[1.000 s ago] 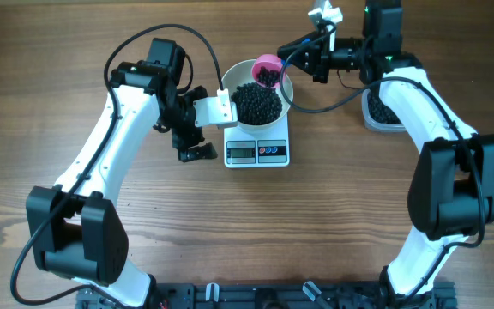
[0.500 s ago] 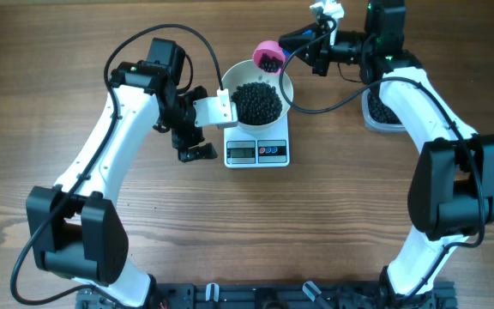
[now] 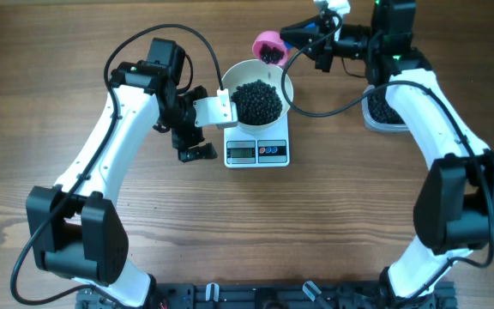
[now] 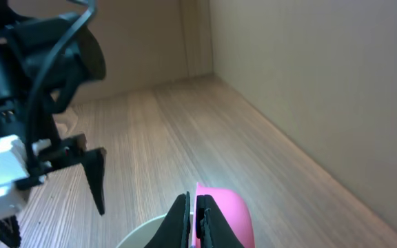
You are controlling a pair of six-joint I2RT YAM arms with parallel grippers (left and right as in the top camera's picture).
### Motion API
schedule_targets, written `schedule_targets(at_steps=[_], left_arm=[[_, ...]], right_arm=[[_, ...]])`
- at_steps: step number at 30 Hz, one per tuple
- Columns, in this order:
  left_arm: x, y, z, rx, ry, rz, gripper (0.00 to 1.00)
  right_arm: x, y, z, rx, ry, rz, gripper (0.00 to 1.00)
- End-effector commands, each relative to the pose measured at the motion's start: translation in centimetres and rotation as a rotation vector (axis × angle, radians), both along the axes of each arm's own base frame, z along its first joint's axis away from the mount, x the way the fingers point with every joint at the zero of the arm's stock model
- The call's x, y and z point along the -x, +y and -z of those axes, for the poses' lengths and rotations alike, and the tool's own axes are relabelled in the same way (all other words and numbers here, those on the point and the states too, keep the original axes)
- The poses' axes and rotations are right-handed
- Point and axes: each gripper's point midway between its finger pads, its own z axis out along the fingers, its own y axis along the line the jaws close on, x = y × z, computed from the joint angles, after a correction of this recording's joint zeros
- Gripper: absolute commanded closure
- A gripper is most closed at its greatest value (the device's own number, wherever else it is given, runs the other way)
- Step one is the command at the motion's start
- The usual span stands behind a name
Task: Scoop item into bowl and weigh 150g on scale
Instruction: 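Tip the scoop with the right gripper to pour beans into the bowl, then raise the empty scoop with the right gripper and carry it to the tub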
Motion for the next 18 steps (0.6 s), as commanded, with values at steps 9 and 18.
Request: schedule_targets(at_steps=[9,18], left_arm=[[0.3,-0.4,0.1,0.02,0.007,0.024,0.0],[0.3,-0.4,0.1,0.02,0.007,0.024,0.0]], right_arm=[[1.7,1.9,-4.4,0.079,-0.324,-0.005,0.96],[1.7,2.6,-2.8,0.175,-0.414,-0.007,0.96]])
